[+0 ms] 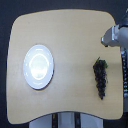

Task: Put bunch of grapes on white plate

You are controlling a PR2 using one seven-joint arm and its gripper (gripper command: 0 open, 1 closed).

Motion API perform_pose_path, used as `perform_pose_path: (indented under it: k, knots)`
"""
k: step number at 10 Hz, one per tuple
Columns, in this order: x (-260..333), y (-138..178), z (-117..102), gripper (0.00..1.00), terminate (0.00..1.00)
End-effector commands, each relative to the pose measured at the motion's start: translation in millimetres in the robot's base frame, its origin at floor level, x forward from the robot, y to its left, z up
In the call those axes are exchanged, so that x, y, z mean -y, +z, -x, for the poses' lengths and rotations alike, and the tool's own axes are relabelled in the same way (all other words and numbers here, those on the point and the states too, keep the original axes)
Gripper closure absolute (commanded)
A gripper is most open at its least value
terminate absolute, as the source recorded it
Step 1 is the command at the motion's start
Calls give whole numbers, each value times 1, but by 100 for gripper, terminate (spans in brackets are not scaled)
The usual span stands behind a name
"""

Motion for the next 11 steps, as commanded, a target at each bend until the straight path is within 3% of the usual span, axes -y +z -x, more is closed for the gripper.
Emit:
perform_pose_path:
  k: [1,5,11]
  knots:
    - [-1,-1,0,0,0]
    - [-21,-19,18,0,0]
    - [-34,-76,43,0,0]
